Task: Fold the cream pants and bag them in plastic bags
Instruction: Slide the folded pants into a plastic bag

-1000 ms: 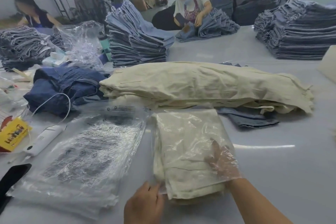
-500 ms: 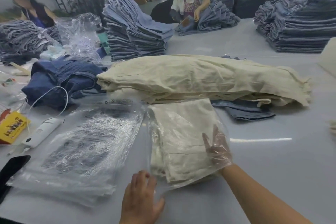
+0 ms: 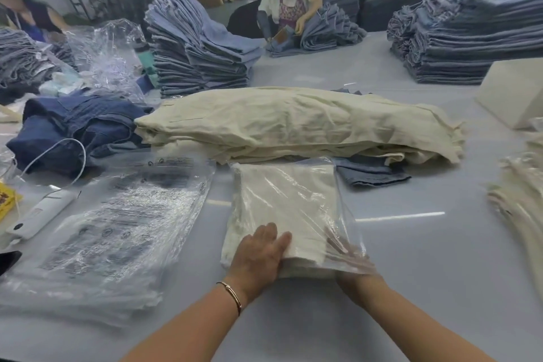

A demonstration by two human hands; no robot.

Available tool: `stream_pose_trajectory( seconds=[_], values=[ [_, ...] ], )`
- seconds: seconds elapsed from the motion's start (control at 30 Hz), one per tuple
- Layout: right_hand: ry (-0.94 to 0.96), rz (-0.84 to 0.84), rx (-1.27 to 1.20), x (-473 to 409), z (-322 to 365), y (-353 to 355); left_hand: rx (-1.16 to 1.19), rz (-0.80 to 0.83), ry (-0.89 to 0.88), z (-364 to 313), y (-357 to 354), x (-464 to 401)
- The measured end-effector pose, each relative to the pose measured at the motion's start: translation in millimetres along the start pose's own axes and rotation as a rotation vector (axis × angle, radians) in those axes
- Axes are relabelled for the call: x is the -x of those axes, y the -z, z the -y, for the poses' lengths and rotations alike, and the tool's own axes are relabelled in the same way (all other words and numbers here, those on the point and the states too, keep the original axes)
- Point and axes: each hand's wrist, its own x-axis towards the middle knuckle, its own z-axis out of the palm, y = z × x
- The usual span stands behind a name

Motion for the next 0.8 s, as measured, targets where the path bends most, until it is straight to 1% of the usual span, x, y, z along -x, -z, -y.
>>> stream_pose_trajectory(
  seconds=[0.07, 0.1, 0.23, 0.3, 0.33, 0.43, 0.47, 0.5, 0.57, 0.6, 0.67, 0.7, 0.77, 0.8],
  values=[
    [0.124, -0.087, 0.019, 10, -1, 1, 0.061, 0.018, 0.161, -3, -2, -5],
    [0.186, -0.106, 0.091, 15, -3, 1, 0.057, 0.037, 0.236, -5, -5, -7],
    [0.357, -0.032, 0.549, 29, -15, 5, 0.004, 0.032, 0.404, -16, -17, -19],
    [0.464, -0.073, 0.724, 30, -17, 9, 0.032, -0.005, 0.466, -19, -17, -30],
    [0.476, -0.125, 0.781, 28, -18, 10, 0.044, -0.018, 0.489, -20, -15, -37],
    [0.494, -0.224, 0.840, 19, -15, 20, 0.033, -0.081, 0.506, -18, -11, -57],
    [0.528, -0.236, 0.858, 18, -14, 23, 0.039, -0.099, 0.515, -17, -11, -61],
    [0.601, -0.260, 0.879, 15, -15, 26, 0.046, -0.105, 0.520, -16, -13, -64],
    [0.793, -0.288, 0.891, 14, -23, 32, 0.011, -0.055, 0.460, -15, -18, -60],
    [0.861, -0.298, 0.887, 14, -30, 34, -0.026, -0.048, 0.365, -14, -23, -54],
    [0.898, -0.255, 0.904, 15, -43, 39, -0.066, -0.039, 0.119, -16, -32, -37],
    [0.902, -0.219, 0.917, 16, -47, 41, -0.111, -0.023, 0.050, -16, -35, -29],
    [0.889, -0.148, 0.911, 20, -52, 43, -0.118, -0.018, 0.034, -15, -37, -21],
    [0.882, -0.144, 0.880, 22, -53, 42, -0.098, -0.017, 0.033, -14, -36, -18]
  ],
)
